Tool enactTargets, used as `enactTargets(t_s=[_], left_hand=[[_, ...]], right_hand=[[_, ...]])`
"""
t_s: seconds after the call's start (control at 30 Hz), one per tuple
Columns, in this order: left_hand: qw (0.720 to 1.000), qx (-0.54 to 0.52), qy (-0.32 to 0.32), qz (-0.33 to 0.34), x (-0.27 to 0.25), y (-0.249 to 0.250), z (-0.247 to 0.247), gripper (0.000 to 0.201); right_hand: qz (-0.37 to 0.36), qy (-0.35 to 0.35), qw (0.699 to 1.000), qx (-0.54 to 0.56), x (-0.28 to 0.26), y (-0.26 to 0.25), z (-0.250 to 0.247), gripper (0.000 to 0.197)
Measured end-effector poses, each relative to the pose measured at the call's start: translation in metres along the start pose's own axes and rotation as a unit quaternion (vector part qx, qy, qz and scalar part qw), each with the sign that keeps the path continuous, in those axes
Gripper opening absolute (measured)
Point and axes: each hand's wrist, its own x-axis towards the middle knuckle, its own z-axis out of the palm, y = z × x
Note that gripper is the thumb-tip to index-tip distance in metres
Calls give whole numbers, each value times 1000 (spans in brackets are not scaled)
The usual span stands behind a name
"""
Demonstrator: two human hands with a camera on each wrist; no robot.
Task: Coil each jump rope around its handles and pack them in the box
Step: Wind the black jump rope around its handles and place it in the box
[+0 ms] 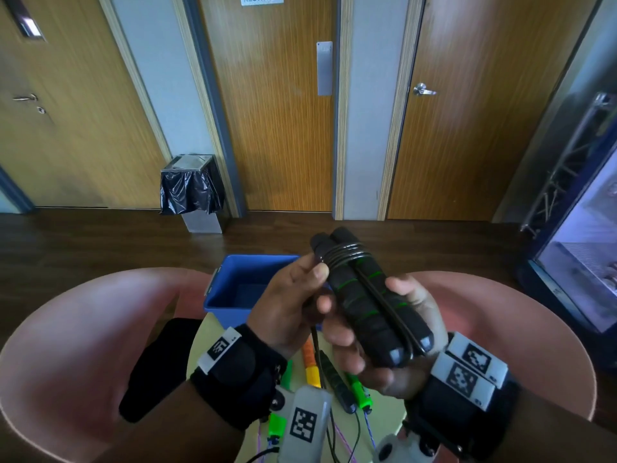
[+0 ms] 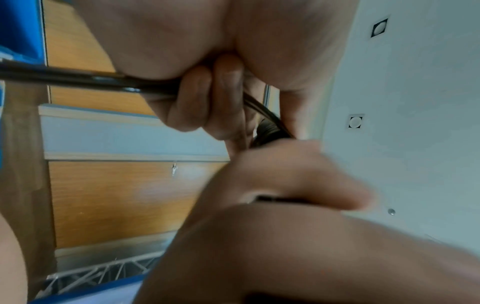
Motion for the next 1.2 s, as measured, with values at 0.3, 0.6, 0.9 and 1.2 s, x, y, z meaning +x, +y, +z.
enactTargets(t_s=[0.3, 0.6, 0.9, 1.2], left_hand=[[968, 227, 83, 65, 0, 5, -17, 33], [976, 178, 79, 101, -6, 13, -17, 49], [974, 178, 69, 124, -8, 12, -13, 42], [980, 176, 57, 79, -7, 11, 3, 51]], right_hand=[[-69, 319, 716, -617, 25, -17, 4, 40], [-39, 215, 908, -357, 26, -5, 18, 30], [36, -24, 999, -29, 11, 1, 14, 43], [14, -53, 998, -44, 8, -3, 6, 42]])
